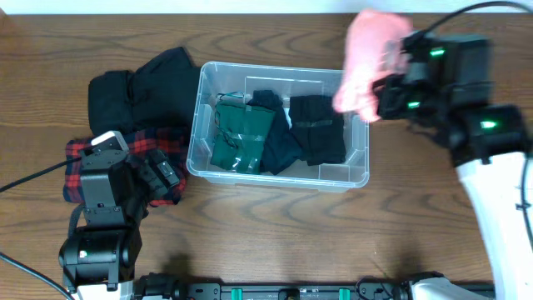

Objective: Pack container
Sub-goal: 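Place the pink shirt into the bin's right side and release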

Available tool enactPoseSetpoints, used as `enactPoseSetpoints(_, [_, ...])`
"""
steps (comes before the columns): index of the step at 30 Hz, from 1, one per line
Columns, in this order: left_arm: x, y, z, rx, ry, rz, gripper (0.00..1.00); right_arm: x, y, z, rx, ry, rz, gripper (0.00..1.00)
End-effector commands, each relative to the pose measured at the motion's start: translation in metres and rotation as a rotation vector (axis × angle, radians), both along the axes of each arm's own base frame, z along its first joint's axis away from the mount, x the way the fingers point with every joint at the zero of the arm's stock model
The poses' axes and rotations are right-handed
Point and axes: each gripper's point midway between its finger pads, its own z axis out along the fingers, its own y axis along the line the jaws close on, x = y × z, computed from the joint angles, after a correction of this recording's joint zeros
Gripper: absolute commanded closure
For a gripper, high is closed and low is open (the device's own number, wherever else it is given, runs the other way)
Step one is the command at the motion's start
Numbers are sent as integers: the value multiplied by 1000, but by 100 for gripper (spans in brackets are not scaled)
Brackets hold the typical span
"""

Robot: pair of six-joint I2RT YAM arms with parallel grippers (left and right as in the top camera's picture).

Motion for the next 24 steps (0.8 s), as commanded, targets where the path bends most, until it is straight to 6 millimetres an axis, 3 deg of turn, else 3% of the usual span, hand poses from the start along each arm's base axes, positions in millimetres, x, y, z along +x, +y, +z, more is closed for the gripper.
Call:
enactPoseSetpoints(1, [1, 1, 8, 0, -21, 7, 2, -10, 21, -38, -10, 108, -92, 99])
enactPoseSetpoints(7, [1, 1, 8, 0, -21, 7, 2, -33, 69, -122, 4, 208, -41, 99])
enactPoseSetpoints(12, [1, 1, 8, 0, -21, 7, 2, -47, 83, -191, -19, 272, -16, 98])
enactPoseSetpoints(13, [1, 1, 8, 0, -21, 7, 2, -49, 83, -201, -31, 291, -15, 93])
enactPoseSetpoints(15, [1, 1, 8, 0, -20, 7, 2, -49, 81, -213, -56, 311, -22, 66])
enactPoseSetpoints(17, [1, 1, 8, 0, -21, 7, 2, -45, 80, -211, -67, 297, -32, 36])
enactPoseSetpoints(18, [1, 1, 8, 0, -21, 7, 2, -41, 80, -205, -71, 276, -26, 10])
enactPoseSetpoints(19, [1, 1, 8, 0, -21, 7, 2, -36, 81, -195, -75, 244, -9, 1])
enactPoseSetpoints(24, [1, 1, 8, 0, -21, 7, 2, -13, 94, -107, -70, 44, 98, 1])
